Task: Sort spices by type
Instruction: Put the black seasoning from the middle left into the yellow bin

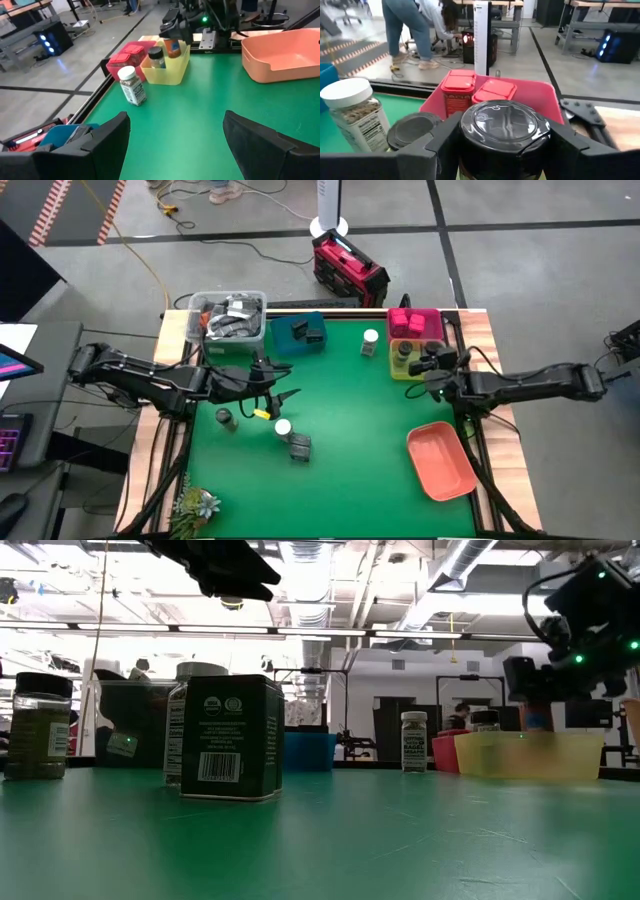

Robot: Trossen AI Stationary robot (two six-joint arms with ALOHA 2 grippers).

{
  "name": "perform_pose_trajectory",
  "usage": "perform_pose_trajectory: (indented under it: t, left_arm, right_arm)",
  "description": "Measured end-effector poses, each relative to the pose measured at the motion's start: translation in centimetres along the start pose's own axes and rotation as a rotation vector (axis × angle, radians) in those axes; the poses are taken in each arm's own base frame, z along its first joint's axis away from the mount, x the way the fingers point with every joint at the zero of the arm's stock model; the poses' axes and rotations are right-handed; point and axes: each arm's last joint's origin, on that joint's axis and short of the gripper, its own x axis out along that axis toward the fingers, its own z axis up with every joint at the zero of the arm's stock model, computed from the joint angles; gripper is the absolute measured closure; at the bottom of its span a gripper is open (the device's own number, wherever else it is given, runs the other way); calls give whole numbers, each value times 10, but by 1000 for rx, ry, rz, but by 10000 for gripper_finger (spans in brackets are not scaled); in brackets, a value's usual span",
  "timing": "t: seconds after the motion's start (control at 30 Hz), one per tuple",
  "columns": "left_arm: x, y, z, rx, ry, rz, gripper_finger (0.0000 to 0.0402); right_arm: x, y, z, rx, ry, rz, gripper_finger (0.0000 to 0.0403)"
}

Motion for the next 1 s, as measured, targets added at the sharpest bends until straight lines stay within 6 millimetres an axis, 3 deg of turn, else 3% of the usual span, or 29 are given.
perform_pose_trajectory:
  t: [0.43, 1.0]
  left_arm:
    - [0, 0, 4, 9, -34, -2, 95]
    - [0, 0, 4, 27, -36, -3, 95]
  right_arm:
    - [4, 3, -14, 36, -4, 138, 160]
    - [3, 7, -15, 28, 57, 272, 135]
